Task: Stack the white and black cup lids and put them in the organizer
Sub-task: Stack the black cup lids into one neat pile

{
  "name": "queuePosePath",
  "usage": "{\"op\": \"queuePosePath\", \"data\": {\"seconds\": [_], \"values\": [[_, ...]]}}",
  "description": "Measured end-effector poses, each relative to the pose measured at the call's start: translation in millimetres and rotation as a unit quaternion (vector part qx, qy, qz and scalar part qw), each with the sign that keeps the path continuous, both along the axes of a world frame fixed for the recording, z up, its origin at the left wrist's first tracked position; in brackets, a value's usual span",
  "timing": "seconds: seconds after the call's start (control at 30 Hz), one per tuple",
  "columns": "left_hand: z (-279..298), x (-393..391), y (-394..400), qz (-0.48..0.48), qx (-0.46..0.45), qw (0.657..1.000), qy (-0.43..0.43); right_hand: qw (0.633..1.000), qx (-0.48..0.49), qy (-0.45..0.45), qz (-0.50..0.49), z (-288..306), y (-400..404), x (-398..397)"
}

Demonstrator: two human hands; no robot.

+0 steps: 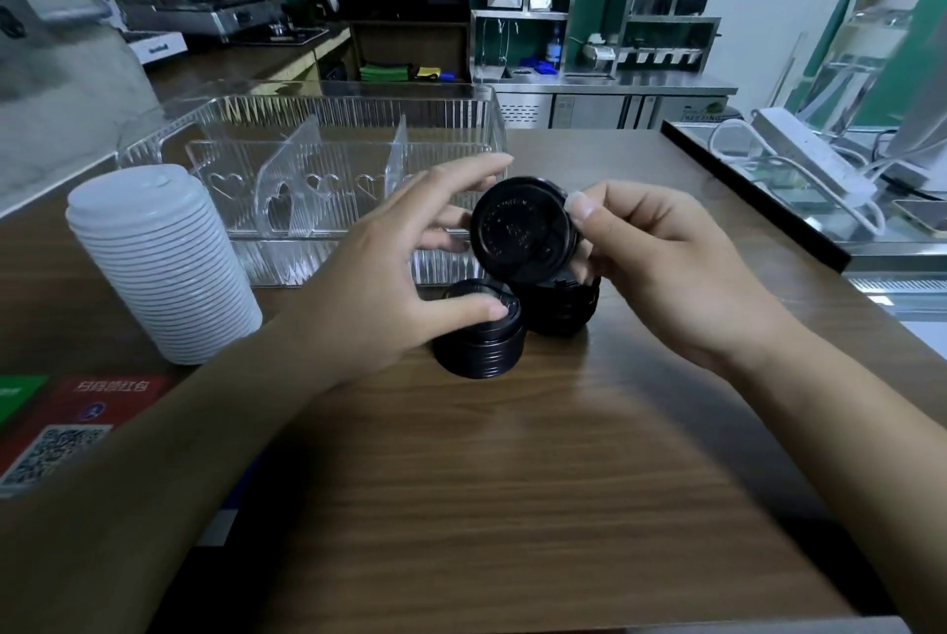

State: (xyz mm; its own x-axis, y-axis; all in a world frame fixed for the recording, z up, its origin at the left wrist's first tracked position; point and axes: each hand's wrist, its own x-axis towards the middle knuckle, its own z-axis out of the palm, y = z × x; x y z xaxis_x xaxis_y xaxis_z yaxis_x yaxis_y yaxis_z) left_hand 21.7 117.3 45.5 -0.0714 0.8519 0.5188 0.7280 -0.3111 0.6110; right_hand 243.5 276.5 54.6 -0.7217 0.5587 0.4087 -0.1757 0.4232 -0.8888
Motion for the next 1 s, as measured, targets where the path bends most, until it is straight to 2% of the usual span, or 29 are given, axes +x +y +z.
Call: {"op": "queuePosePath", "data": {"seconds": [0.1,0.23,0.33,0.43,0.53,0.77,1.0], "values": [[-1.5,0.2,1.5,-0.007,0.035,0.999,0.006,0.999,-0.023,0.001,0.033,-0.3,-6.3,-2.9],[-1.5,0.1,1.0,0.004,0.060,0.998,0.001,1.000,0.026,-0.009,0.001,3.4,-8.4,-1.3],[0.1,-1.9,1.2,0.009,0.053,0.998,-0.017,0.993,0.109,-0.012,-0.047,4.5,-10.2,2.6],[4.8,-8.6,-1.3,0.022,0.027,0.999,-0.031,0.958,0.273,-0.050,-0.078,4.2,-12.5,5.0],[8.4,-16.0,-3.1,0.045,-0.020,0.999,-0.003,0.933,0.342,-0.086,-0.067,1.9,-15.6,2.8],[9.5,-20.0,-5.6,0.053,-0.123,0.991,0.024,0.904,0.399,-0.143,-0.059,-11.7,-15.3,-4.6],[6.4,-26.7,-4.8,0.036,-0.152,0.988,-0.011,0.899,0.410,-0.142,-0.058,-20.8,-16.0,-11.7]]}}
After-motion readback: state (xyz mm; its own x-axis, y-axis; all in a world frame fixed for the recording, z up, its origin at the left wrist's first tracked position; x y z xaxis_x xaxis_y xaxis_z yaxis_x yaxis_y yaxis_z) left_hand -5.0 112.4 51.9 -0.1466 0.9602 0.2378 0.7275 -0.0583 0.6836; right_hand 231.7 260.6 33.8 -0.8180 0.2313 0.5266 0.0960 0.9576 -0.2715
